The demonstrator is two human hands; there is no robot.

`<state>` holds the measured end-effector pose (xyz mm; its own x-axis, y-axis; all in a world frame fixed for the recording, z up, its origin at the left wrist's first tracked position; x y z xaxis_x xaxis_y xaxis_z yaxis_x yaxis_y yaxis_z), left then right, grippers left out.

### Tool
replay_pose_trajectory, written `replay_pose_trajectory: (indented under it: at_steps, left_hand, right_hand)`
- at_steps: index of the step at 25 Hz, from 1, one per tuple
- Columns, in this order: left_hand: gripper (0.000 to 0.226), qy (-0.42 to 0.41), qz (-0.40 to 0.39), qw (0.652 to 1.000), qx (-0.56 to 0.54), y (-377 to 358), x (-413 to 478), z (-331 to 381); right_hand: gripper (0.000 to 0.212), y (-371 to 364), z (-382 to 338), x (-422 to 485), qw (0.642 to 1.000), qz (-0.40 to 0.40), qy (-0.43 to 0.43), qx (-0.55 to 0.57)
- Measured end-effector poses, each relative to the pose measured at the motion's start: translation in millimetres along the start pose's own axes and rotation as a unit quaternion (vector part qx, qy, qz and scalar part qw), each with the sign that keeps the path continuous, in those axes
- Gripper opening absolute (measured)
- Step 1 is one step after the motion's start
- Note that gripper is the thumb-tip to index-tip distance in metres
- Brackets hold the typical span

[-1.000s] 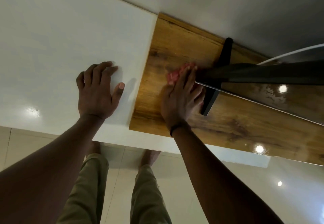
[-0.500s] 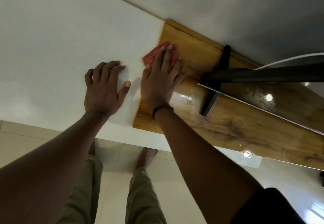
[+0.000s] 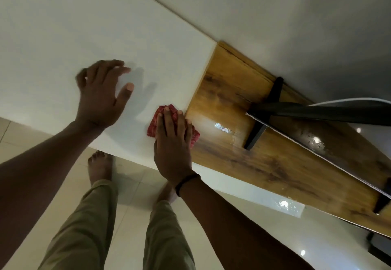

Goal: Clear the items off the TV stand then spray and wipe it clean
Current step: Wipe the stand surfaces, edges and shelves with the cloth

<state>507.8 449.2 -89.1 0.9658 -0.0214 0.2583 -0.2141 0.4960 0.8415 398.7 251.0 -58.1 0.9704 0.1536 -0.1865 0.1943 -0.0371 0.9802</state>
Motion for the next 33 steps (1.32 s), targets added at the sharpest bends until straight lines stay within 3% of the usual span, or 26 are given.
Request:
replay_pose_trajectory:
  at_steps: [6,14,17,22,28,33]
  left_hand:
    - [0.052,0.017,-0.011,0.998,0.059,-10.4,-4.4,-27.2]
    - [0.054,0.022,-0.013,0.997,0.066,-10.8,-6.2,-24.8]
    - [0.053,0.025,-0.01,0.997,0.07,-9.6,-4.9,-26.3]
    - [0.053,0.028,-0.012,0.997,0.067,-6.7,-3.3,-25.3]
    - [0.051,0.032,-0.007,0.998,0.058,-8.6,-3.4,-26.6]
    - [0.05,0.025,0.008,0.999,0.047,-5.8,-1.3,-26.8]
  right_hand:
    - [0.077,-14.0,-40.2,61.5,0.99,0.021,-0.109,0.082]
    - [0.063,14.1,33.5,215.8,0.952,0.132,-0.27,0.051]
    - [0.064,15.9,38.1,223.5,0.962,0.125,-0.242,0.018]
    - [0.064,13.2,27.1,160.0,0.994,0.081,-0.073,0.008]
    - [0.05,17.2,41.8,187.2,0.972,0.137,-0.178,0.073]
    - [0.051,27.0,56.9,221.9,0.969,0.168,-0.177,-0.028]
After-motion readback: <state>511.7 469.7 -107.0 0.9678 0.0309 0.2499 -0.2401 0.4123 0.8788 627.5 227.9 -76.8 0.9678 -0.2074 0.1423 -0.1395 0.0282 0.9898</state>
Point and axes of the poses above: each hand's wrist, its own x-axis towards the middle knuckle, its own y-axis out of the back of the hand, z = x × y, the point moved 2 cm from there along x, towards the middle knuckle, and after that the axes turned 10 degrees about z, right-handed, at the moved point
